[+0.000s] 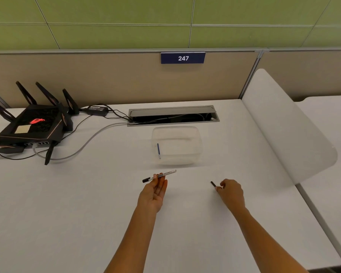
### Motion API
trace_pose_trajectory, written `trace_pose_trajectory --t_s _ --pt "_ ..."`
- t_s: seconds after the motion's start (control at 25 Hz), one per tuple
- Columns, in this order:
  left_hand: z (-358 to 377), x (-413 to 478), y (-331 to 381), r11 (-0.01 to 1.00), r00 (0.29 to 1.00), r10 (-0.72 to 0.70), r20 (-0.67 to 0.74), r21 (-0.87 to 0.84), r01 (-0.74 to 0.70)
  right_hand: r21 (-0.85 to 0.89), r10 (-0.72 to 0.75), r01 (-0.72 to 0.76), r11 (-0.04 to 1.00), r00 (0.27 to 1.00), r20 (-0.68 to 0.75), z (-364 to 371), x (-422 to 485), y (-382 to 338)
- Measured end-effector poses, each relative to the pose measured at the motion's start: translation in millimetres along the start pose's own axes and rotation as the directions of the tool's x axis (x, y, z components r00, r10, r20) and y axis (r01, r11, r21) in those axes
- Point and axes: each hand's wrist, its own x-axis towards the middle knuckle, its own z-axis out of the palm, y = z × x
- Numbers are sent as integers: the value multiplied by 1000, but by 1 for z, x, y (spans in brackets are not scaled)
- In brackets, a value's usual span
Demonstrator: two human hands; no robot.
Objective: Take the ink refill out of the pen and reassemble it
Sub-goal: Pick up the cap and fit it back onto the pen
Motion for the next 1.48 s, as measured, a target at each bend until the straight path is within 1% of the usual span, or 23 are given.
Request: trace_pose_trajectory --t_s 0.12,0.28,0.36,0.48,0.56,0.64,0.72,0.8,0.88,0.96,1.24,1.48 --pt "1 0 0 1000 1000 12 -2 24 -12 -26 8 -8 1000 1000 3 8 -6 8" --pt "2 -1 0 998 1000 28 -8 52 -27 -68 -41 41 997 999 -5 13 -7 4" --pt "2 -2 0 997 999 35 -11 65 -35 -46 -38 38 998 999 -1 14 -8 1" --pt "1 -3 2 996 999 49 -3 73 -48 173 -35 34 984 999 5 7 -16 -12" --pt "3 -3 4 995 998 64 -8 71 -64 323 -73 71 944 997 -6 -1 -23 -30" --pt "6 -4 5 994 997 81 -17 73 -79 460 -129 121 879 992 -15 -11 -32 -51" --pt "9 -5 5 993 995 94 -16 79 -93 549 -205 184 815 979 -23 -19 -42 -71" --pt "11 -6 5 992 995 97 -10 79 -96 594 -287 253 764 957 -39 -24 -51 -85" --pt "13 -6 6 992 994 105 -9 74 -104 616 -347 302 728 937 -50 -26 -57 -94" --pt "14 -6 6 991 993 115 -14 71 -114 618 -376 327 715 925 -54 -26 -61 -100" --pt "17 -9 9 993 994 106 -13 58 -105 596 -385 351 722 920 -76 -24 -61 -105" --pt "14 -7 11 990 993 114 2 79 -114 572 -408 378 728 909 -80 -23 -60 -107"
